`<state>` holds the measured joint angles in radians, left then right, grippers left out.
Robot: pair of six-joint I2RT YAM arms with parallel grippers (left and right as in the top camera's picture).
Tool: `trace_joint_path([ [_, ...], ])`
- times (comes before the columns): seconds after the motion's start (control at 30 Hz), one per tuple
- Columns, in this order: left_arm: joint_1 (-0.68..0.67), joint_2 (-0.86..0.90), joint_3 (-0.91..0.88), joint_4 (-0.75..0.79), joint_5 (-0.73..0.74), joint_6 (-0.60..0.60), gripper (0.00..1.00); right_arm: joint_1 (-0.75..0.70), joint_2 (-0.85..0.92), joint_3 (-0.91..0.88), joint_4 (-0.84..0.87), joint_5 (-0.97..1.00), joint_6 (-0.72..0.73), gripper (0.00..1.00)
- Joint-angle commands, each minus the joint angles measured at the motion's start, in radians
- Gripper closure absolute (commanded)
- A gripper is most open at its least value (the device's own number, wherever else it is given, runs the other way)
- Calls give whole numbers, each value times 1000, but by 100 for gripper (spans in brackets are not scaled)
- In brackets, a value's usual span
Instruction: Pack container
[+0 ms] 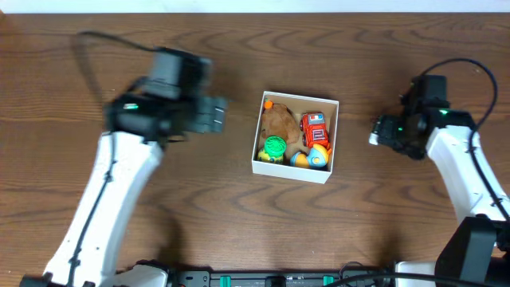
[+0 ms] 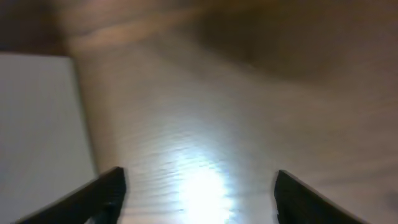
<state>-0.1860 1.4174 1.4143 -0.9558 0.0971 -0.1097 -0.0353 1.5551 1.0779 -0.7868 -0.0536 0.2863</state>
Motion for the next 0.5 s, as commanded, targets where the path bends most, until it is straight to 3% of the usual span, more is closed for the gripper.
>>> trace_joint_path([
  [0.0,132,-26,2,-25,-18,-87,12,61,-5,6,35,-14,34,43],
  [0.2,283,-28,2,-53,8,-98,11,138,6,6,104,-16,81,72],
  [0.47,333,-28,2,-57,8,-99,11,245,103,6,194,-38,84,73],
])
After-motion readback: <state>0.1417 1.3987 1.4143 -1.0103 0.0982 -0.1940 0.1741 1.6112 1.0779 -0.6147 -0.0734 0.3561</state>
